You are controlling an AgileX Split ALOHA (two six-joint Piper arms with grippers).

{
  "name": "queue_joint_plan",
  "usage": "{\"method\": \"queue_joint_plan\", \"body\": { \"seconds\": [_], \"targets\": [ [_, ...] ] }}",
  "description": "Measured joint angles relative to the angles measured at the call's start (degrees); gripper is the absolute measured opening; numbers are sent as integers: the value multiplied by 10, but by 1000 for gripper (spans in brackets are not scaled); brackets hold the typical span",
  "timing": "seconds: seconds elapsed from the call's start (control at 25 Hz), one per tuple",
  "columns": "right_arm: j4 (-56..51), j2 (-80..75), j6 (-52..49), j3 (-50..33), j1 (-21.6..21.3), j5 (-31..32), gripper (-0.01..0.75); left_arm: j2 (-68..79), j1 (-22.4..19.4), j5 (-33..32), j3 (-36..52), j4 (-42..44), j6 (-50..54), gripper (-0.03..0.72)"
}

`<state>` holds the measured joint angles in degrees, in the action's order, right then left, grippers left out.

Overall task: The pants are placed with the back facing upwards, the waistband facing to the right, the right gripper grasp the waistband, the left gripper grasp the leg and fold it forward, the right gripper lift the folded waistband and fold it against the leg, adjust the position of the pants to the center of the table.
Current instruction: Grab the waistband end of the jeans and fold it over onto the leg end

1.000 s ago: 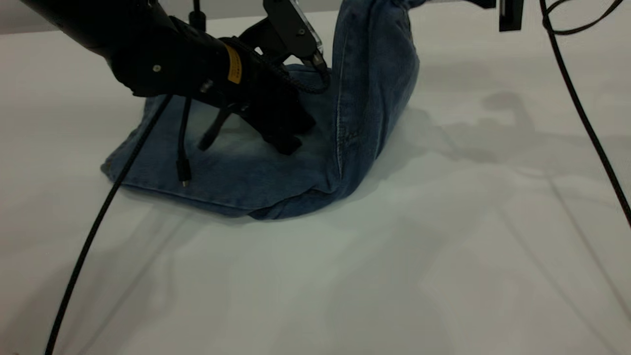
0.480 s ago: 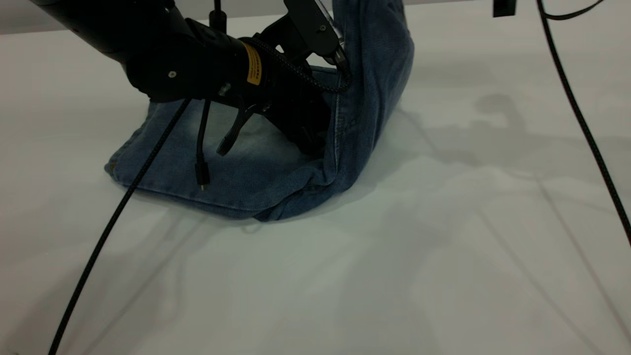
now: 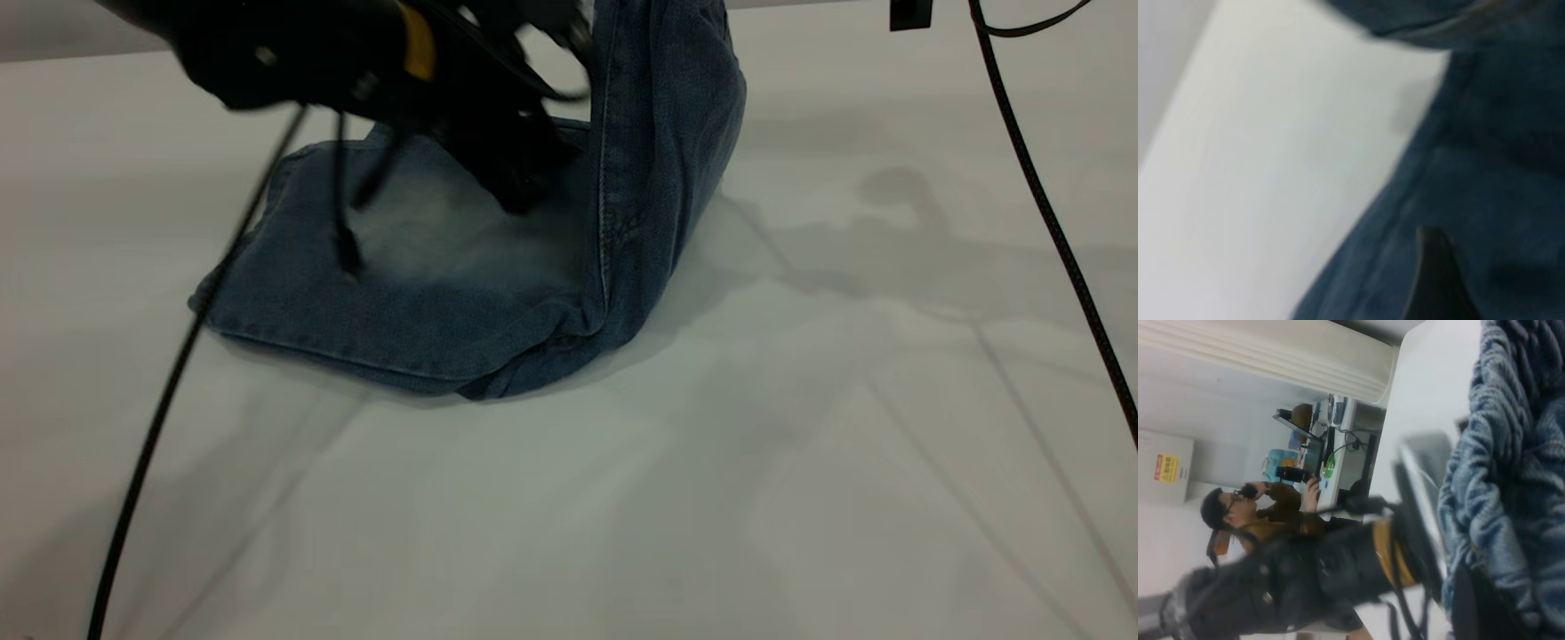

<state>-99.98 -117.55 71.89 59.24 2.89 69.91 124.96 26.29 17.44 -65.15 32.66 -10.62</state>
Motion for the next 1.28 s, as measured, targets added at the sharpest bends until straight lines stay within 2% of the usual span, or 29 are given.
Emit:
{"method": "queue_joint_plan", "body": {
  "seconds": [0.4,0.52,0.68,0.96,1.28],
  "targets": [
    [-1,-2,5,0,9,0,90,-109,-110,-27,0,1,0,405],
    [0,-2,14,0,29,0,90,-155,-127,-25,0,1,0,405],
    [1,-2,19,2,68,-2,90,-218,-130,-17,0,3,0,405],
    [2,-2,22,51,144,-74,90,-308,-130,-19,0,3,0,405],
    [0,-5,31,112,222,-227,90,-375,-130,-29,0,3,19,405]
  ]
}}
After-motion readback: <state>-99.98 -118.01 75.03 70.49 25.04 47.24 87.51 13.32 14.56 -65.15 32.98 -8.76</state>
